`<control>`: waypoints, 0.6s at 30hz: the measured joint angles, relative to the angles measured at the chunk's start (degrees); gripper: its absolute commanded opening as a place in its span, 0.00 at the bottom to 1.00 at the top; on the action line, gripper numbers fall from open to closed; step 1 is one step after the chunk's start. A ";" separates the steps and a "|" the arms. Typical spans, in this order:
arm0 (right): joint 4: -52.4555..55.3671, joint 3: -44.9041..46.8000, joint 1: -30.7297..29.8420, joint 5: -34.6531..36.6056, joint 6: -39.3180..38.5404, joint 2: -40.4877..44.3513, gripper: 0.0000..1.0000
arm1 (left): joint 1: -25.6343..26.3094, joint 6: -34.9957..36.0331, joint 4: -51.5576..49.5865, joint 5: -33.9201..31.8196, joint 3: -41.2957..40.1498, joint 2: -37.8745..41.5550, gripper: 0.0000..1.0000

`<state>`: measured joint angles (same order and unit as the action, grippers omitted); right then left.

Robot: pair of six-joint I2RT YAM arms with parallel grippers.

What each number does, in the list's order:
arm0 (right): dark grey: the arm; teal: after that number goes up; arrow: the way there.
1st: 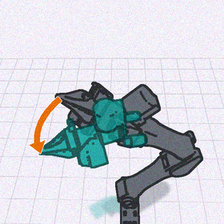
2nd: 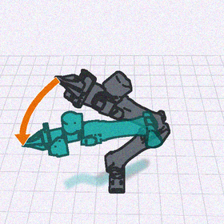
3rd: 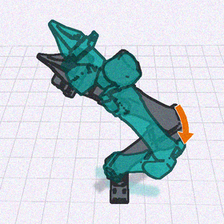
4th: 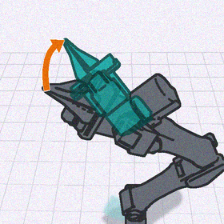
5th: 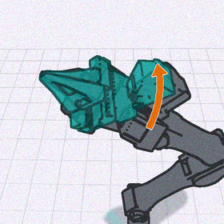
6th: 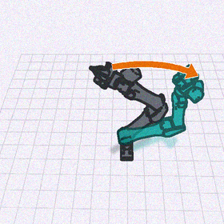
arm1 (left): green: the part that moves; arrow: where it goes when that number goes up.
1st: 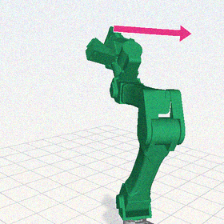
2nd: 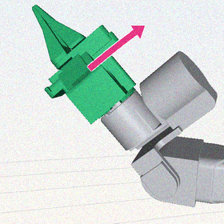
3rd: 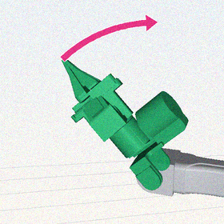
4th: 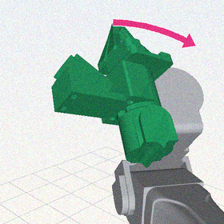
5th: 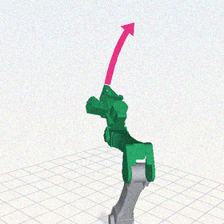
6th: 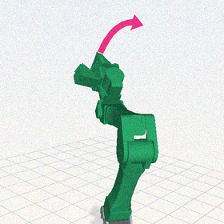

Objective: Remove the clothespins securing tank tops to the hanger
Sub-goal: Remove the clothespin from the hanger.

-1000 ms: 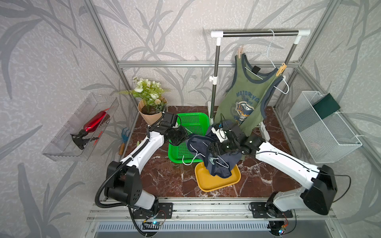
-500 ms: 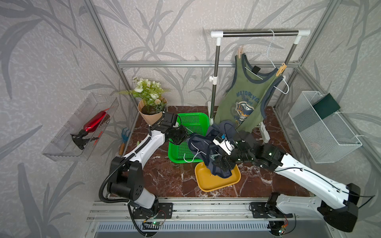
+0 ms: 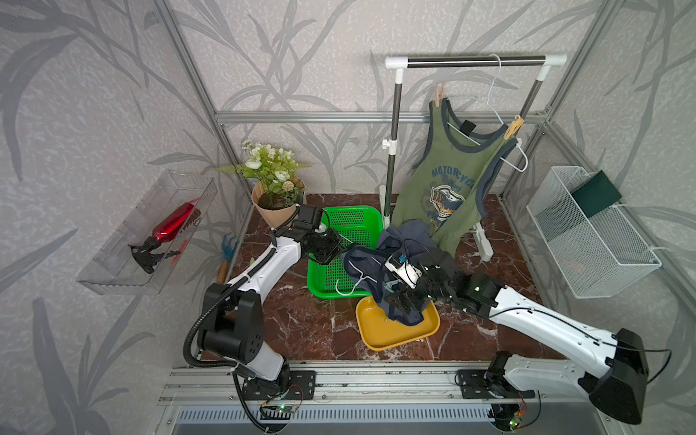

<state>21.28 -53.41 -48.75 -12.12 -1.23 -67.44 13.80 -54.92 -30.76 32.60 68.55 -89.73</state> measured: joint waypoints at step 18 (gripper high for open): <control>-4.96 3.58 0.92 -0.96 -3.41 -0.66 0.43 | -0.57 -0.09 0.42 1.18 -0.02 0.00 0.00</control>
<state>16.32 -49.82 -47.83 -13.08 -4.64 -68.10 13.23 -55.00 -30.35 33.78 68.53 -89.73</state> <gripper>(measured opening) 0.474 0.057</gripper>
